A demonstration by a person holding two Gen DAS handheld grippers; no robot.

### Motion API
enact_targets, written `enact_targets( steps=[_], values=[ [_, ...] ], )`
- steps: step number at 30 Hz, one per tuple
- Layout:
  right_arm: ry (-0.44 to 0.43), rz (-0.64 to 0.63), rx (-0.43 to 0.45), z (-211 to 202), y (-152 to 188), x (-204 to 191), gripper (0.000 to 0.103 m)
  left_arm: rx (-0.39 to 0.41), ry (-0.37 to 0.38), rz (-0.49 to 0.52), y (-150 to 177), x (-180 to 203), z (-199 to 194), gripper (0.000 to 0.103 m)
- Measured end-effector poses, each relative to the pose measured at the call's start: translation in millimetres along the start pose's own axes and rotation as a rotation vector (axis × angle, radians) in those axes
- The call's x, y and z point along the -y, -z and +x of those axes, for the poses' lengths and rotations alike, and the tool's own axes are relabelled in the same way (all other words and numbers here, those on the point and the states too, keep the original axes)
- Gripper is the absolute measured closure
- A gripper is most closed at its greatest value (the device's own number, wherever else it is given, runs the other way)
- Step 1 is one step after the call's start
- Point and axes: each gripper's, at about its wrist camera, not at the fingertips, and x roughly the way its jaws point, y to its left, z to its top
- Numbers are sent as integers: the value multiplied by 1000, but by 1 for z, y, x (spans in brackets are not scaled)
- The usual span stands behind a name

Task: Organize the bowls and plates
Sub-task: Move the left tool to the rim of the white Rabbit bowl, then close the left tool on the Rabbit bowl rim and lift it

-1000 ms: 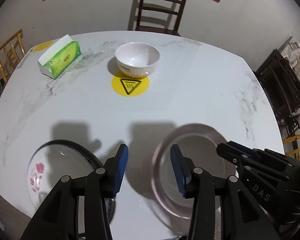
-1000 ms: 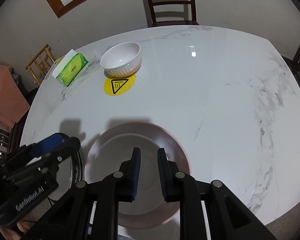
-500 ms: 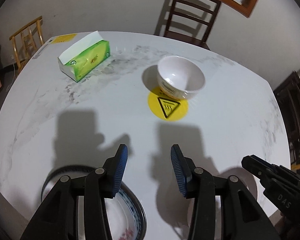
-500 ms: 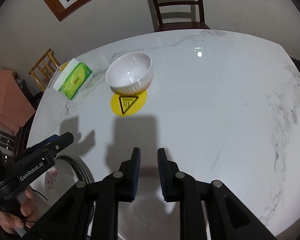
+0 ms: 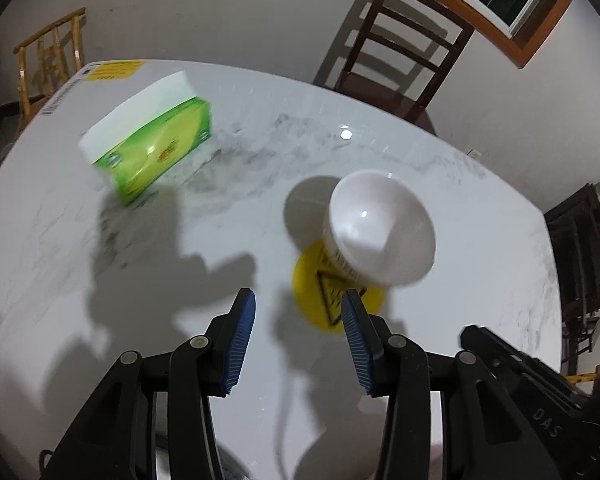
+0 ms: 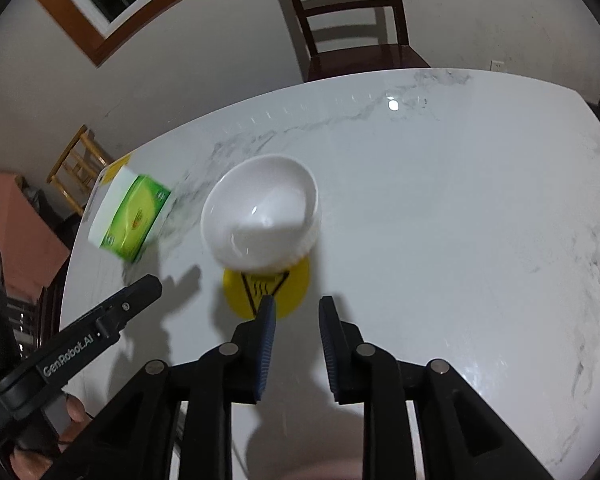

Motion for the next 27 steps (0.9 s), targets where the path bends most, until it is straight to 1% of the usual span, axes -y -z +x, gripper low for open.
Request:
enact_targets(
  steps=[4,9,12,14,17,18,19,20,21,23,25,27],
  values=[
    [34,23,-11,21,-24,2,80,-9,11,-13,-21,1,21,62],
    [65,22,-34,46,-44,2,80,-34,-5,-13,-36,6,46,62],
    [89,28,-51,63,-50,2,80,-54,-26,-12,-42,9,63,63],
    [90,30,-56,69,-52,3,80,-69,-32,-3,-44,12,74,63],
    [107,22,-69,79,-53,3,80,-80,-44,14,-44,14,86,65],
    [106,20,-73,82,-53,3,80,-84,-43,15,-45,14,89,67],
    [110,14,-78,85,-53,3,80,-91,-40,15,-45,14,93,70],
    [110,14,-81,86,-53,3,80,-96,-34,13,-45,13,95,71],
    [109,19,-82,88,-53,3,80,-100,-25,11,-45,13,96,73],
    [102,22,-91,90,-52,4,86,-103,5,8,-45,13,98,80],
    [94,17,-93,90,-50,2,89,-105,31,25,-44,16,97,92],
    [105,11,-94,88,-48,0,89,-106,18,51,-42,21,96,93]
  ],
)
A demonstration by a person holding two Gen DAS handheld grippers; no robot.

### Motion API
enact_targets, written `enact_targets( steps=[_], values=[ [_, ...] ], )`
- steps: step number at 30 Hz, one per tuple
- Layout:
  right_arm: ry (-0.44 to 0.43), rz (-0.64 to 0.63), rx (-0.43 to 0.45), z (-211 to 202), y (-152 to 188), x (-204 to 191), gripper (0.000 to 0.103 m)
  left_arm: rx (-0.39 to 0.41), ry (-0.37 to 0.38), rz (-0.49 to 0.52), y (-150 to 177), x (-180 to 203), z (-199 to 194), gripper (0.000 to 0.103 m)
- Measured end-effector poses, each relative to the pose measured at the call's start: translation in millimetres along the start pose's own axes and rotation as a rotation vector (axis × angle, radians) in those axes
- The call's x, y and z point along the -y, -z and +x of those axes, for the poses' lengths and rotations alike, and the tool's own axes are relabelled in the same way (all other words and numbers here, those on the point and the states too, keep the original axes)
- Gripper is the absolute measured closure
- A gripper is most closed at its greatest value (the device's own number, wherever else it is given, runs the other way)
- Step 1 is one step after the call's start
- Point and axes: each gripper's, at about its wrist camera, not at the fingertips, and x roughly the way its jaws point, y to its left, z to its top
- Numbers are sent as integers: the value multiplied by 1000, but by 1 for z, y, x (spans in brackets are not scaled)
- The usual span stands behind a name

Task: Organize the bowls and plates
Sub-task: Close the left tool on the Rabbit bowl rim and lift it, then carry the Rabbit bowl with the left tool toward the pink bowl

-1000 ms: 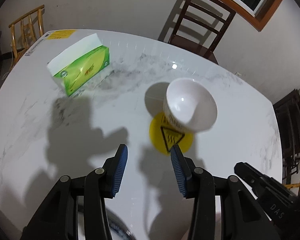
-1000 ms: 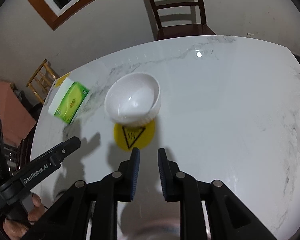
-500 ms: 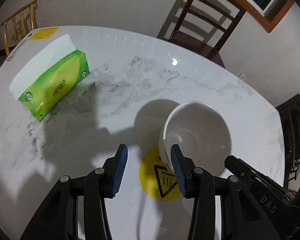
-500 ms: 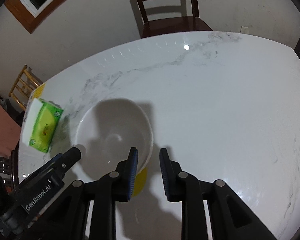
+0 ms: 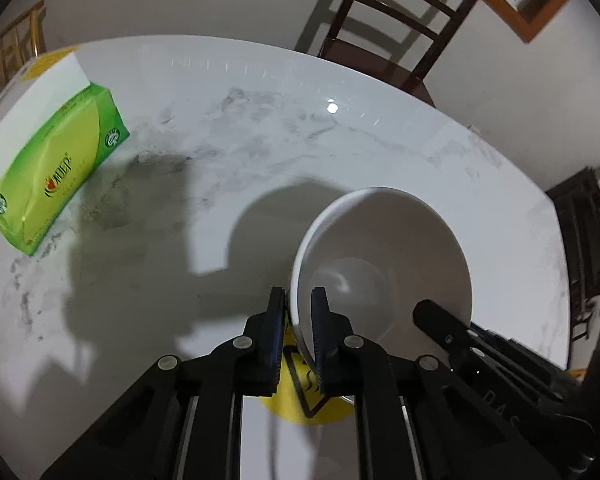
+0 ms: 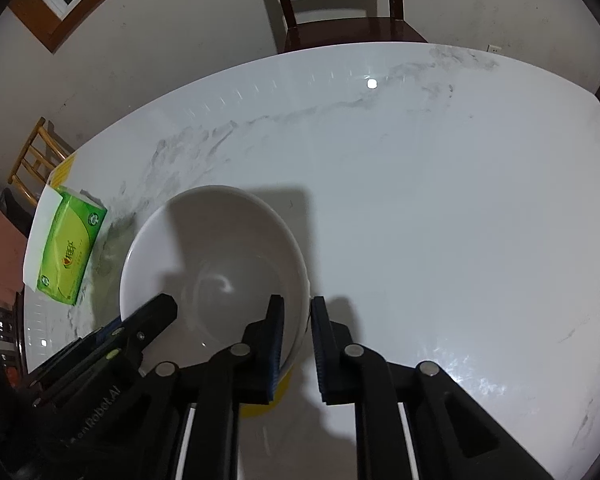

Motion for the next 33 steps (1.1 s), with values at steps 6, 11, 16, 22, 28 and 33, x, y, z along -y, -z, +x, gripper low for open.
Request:
enact_targets(
  steps=[6,11,16,22,28,33],
  values=[
    [-7,-4,-13,-5,8,-2,90,-17,3,-13,12,-4,-7,94],
    [-27,-14,-12,-22,22,-6,90,-1,-19,1,26,-4,-28,94],
    [-41,-33,-5,-39,38,-13,90,26,-34,9,42,-5,-47,94],
    [-49,-57,-7,-54,59,-18,89,29,-49,7,60,-6,-66,94],
    [-64,-74,8,-80,80,-23,89,49,-58,9,80,-6,-90,94],
    [-64,-93,24,-101,96,-26,89,72,-65,16,95,-2,-111,94]
  ],
)
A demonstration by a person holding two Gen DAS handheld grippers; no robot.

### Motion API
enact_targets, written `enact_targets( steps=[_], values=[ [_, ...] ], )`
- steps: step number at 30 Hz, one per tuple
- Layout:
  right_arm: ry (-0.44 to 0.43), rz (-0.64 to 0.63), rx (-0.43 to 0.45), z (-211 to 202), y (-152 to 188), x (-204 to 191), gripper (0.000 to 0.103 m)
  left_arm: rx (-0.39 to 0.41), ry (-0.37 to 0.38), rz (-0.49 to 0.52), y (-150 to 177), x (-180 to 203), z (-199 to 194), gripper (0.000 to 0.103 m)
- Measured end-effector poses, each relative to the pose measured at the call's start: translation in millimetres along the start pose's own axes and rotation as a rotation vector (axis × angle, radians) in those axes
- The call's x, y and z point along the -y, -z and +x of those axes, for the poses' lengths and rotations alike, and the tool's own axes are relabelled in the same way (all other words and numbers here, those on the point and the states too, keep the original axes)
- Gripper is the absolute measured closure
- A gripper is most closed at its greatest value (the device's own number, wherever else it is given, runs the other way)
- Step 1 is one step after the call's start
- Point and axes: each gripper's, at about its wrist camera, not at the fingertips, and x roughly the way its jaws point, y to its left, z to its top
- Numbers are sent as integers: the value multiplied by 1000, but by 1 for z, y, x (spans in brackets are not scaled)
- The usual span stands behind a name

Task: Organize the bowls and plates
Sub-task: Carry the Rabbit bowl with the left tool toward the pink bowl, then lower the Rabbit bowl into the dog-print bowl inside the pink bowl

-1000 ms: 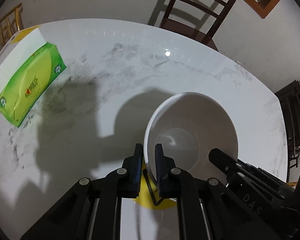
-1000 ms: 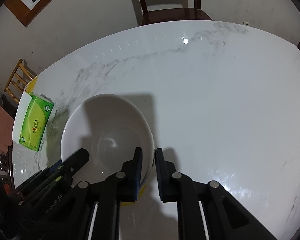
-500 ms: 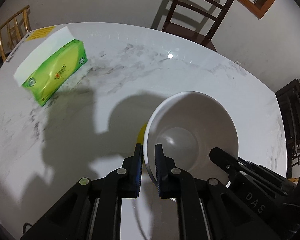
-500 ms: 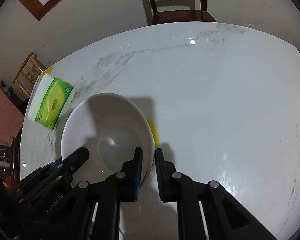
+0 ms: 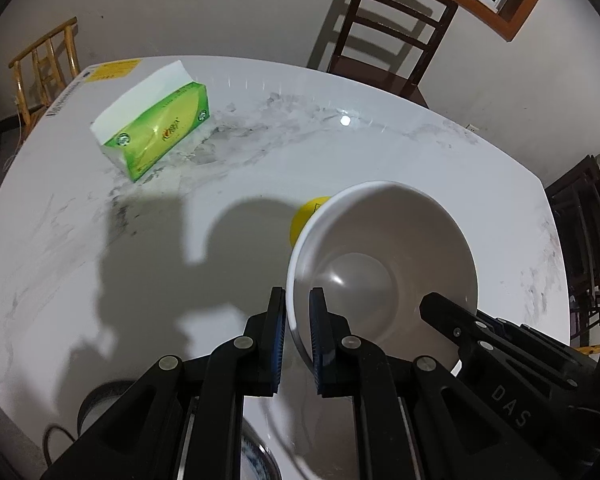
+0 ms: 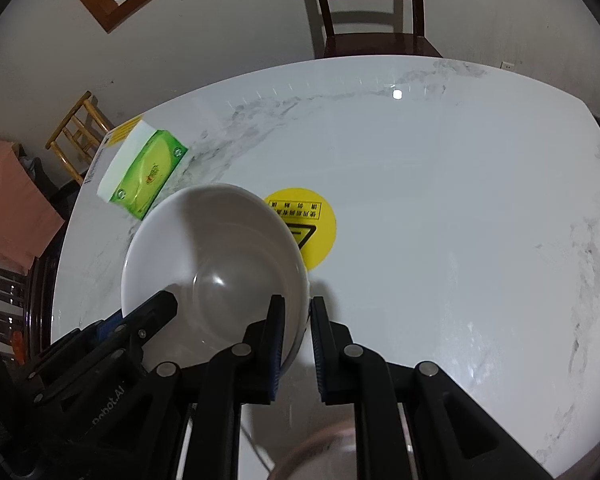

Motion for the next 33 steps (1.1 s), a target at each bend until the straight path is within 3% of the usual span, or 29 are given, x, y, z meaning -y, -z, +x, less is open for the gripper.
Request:
enact_targets(
  steps=[16,33],
  values=[
    [12,-28,31,-49,54,7,89,37,-2,44,52,20,-52,94],
    [49,-5,67,-81,108,38,89,25,50,69,103,50,-67,94]
  ],
)
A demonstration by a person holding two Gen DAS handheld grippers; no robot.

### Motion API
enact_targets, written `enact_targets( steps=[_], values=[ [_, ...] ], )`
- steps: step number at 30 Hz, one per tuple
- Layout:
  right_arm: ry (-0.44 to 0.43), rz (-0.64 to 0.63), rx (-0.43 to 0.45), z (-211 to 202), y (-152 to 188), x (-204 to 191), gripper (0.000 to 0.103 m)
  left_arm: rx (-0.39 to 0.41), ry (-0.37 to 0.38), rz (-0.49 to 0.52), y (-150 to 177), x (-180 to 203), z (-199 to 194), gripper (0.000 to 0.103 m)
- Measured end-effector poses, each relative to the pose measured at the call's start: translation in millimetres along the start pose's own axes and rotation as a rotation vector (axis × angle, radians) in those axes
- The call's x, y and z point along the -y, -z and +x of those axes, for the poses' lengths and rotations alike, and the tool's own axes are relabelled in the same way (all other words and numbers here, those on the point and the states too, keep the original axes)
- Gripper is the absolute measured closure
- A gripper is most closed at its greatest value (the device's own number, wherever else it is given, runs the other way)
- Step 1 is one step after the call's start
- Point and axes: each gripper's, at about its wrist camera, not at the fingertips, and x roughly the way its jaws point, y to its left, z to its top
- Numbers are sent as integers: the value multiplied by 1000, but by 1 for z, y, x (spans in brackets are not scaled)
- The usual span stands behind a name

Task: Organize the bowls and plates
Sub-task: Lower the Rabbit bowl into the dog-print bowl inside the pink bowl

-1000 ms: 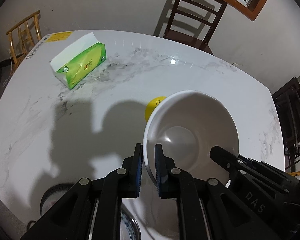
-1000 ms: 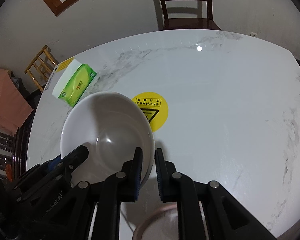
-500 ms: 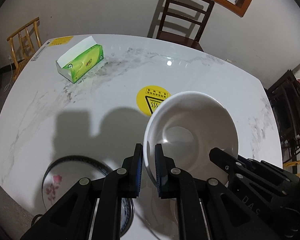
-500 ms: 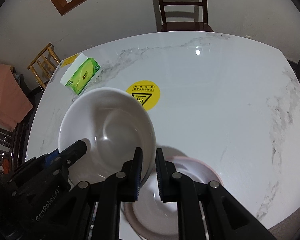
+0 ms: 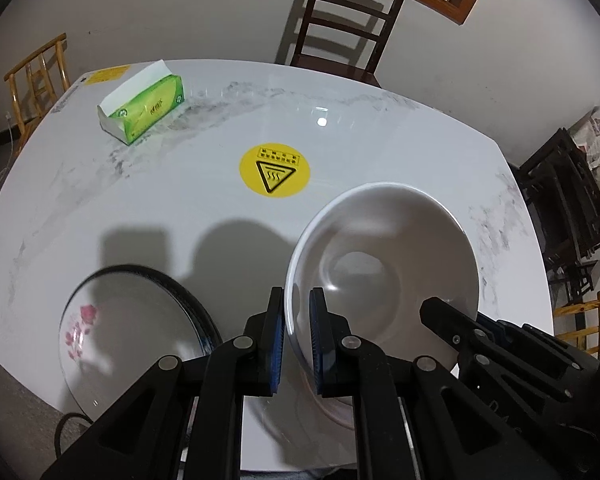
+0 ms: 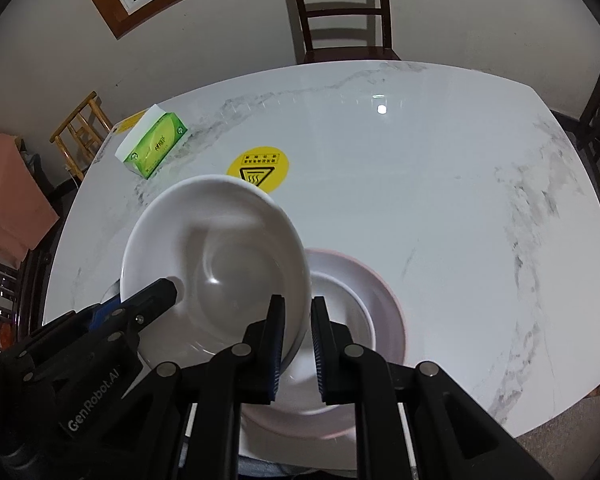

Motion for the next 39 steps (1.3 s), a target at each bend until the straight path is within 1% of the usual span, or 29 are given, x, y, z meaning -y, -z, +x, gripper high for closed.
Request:
enact_targets(
  steps=[5,19,26,39],
  values=[
    [-7,19,-13,-1,10,10,89,-9,7,26,10,8,0,94],
    [-4,58,-43,6,32,33,89,-60,17,45,28,22,15,94],
    [-5,75,-68,16,36,41,89,-94,17,44,33,25,28,94],
    [-10,85,-84,26,34,47,89,-119,18,41,34,26,40,94]
  ],
)
